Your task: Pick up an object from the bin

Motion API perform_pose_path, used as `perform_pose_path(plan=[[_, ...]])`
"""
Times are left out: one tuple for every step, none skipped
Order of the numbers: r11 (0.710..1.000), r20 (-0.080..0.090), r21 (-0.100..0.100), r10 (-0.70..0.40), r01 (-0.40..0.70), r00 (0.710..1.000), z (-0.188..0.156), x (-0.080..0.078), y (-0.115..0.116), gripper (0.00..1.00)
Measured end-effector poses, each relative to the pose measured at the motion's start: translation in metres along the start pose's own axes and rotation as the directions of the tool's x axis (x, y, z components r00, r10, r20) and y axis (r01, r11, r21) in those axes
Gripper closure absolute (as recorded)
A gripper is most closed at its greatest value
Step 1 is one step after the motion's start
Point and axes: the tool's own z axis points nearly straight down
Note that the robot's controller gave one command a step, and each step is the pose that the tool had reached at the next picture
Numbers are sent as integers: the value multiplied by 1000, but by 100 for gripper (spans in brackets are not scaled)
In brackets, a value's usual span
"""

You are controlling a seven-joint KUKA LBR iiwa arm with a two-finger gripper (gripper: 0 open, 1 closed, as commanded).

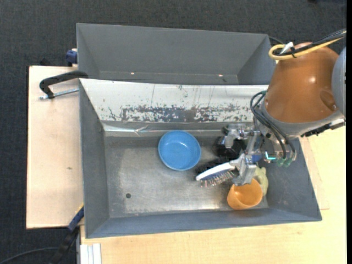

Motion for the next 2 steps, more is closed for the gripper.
perform_pose_path(plan=[[977,3,0,-211,211,977,119,-60,10,0],[978,8,1,-210,210,978,116,-61,10,100]])
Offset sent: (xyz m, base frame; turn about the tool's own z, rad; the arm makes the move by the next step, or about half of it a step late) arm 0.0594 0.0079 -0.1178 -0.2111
